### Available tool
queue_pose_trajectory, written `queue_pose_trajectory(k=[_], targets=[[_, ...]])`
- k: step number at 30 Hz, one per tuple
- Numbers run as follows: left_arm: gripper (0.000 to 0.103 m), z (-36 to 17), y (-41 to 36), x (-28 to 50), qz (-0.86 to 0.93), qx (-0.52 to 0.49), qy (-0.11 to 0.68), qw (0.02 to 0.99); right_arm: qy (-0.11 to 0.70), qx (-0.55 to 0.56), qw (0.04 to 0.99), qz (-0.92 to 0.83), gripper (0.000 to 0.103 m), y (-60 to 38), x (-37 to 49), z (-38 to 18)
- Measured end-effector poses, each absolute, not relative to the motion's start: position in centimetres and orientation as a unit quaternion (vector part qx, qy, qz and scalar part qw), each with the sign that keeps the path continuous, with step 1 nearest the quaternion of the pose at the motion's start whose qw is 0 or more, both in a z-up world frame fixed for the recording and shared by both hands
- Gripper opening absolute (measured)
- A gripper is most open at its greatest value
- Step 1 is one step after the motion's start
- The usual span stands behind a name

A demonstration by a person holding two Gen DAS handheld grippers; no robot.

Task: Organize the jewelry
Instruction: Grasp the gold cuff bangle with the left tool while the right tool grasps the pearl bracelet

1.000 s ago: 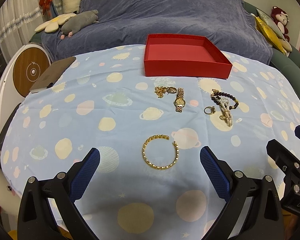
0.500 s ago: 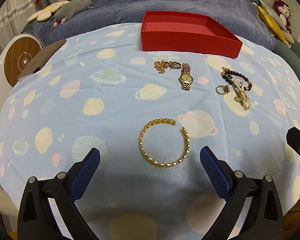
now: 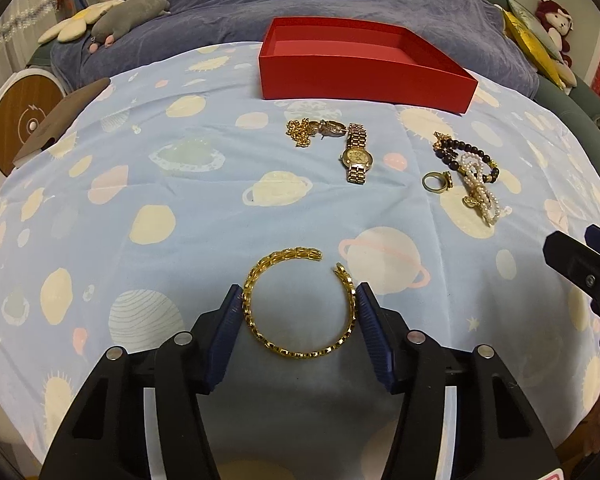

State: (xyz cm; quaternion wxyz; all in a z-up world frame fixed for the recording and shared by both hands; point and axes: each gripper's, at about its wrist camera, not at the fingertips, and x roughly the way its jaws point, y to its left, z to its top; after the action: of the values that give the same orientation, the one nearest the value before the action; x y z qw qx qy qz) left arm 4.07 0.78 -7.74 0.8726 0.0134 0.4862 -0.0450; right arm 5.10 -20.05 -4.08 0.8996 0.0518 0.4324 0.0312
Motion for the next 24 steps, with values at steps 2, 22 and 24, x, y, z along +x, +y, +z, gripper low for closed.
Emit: queue_pose_trajectory(k=[2, 22, 24], targets=[[0.054, -7.6, 0.8, 4.2, -0.048, 0.011, 0.486, 0.872, 0.433, 0.047, 0.9, 0.033, 0.086, -19.7, 6.0, -4.3], [0.055, -5.5, 2.3, 6.2, -0.035, -0.036, 0.472, 0.88, 0.456, 0.026, 0.888, 0.043, 0.038, -17.6, 10.4, -7.4], [0.055, -5.4, 2.4, 6.4, -0.032, -0.038, 0.472, 0.88, 0.457, 0.031, 0.888, 0.047, 0.021, -17.8, 10.3, -7.4]])
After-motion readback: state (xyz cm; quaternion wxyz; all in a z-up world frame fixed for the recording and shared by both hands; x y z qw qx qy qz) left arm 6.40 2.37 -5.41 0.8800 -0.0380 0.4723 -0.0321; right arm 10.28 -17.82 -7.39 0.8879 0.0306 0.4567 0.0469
